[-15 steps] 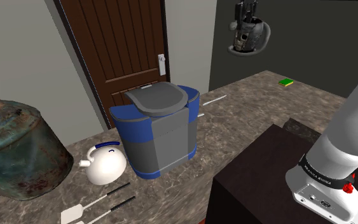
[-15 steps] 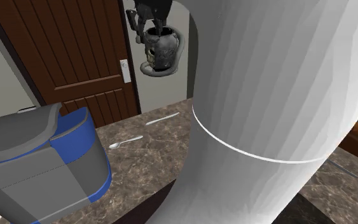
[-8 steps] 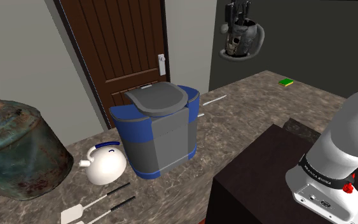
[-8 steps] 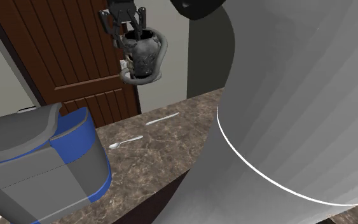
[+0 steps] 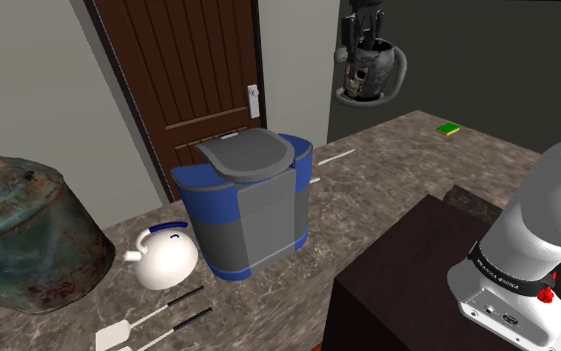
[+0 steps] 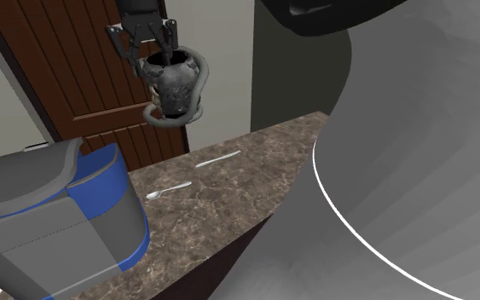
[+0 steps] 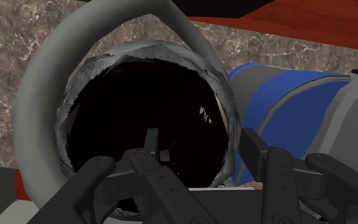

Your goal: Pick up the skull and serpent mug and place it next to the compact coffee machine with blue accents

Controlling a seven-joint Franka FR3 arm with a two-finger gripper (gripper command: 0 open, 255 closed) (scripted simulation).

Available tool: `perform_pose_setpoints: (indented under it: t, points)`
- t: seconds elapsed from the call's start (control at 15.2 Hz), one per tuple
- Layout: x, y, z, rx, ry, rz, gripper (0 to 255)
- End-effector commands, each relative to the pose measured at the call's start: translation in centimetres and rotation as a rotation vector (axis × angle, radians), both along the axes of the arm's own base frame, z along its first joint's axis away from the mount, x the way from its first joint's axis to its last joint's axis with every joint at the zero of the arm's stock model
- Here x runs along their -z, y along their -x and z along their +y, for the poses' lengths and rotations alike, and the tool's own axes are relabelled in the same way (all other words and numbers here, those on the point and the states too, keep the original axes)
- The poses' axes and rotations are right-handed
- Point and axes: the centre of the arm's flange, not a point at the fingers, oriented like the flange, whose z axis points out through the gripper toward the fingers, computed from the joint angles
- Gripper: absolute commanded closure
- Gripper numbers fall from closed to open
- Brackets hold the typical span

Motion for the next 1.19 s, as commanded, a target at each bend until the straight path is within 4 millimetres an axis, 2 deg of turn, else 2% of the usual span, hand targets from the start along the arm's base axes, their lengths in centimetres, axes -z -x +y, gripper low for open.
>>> perform_pose_setpoints:
  t: [0.0, 1.12]
  points:
    - [1.0, 0.0, 0.0, 0.000, 0.000, -0.003, 255]
    - [10.0, 0.0, 0.0, 0.000, 0.000, -0.003, 255]
